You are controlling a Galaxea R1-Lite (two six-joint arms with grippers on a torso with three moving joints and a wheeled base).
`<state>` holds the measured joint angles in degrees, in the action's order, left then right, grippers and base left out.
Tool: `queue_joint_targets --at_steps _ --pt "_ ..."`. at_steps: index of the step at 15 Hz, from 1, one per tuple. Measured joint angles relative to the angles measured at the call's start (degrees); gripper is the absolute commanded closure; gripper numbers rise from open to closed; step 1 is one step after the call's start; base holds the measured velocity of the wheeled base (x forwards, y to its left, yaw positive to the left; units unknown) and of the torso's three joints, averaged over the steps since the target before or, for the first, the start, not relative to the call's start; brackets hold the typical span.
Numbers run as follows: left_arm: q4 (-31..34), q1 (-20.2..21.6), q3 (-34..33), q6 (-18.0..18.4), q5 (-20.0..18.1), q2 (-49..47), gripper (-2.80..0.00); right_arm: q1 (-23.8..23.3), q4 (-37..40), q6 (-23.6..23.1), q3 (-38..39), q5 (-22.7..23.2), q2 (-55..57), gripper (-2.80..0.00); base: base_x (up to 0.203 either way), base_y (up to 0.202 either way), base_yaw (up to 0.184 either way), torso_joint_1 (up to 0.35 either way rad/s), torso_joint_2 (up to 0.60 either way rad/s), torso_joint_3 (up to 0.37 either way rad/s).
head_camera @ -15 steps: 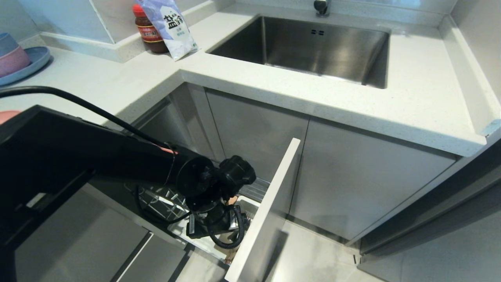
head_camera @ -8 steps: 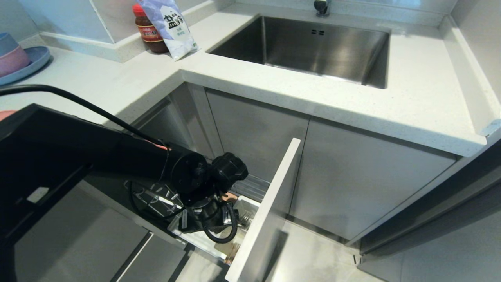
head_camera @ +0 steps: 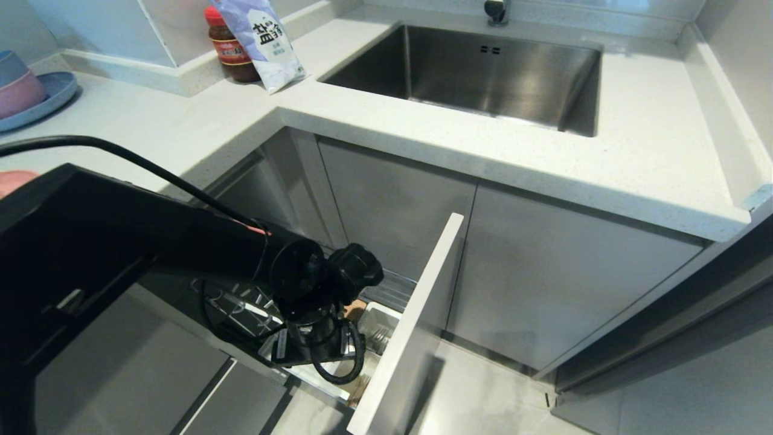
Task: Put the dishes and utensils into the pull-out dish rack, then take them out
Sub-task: Take the fork out of the cupboard
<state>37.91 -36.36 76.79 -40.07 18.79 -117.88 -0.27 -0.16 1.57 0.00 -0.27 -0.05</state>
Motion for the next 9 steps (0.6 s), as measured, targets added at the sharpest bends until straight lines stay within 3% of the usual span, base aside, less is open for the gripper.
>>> queue_joint_targets --at_steps 9 --pt "2.49 -0.30 0.57 0.61 -0.35 -1.08 -2.80 0.02 0.00 0.00 0.00 0.01 0.00 0.00 0.000 0.000 0.000 0.000 0.00 0.000"
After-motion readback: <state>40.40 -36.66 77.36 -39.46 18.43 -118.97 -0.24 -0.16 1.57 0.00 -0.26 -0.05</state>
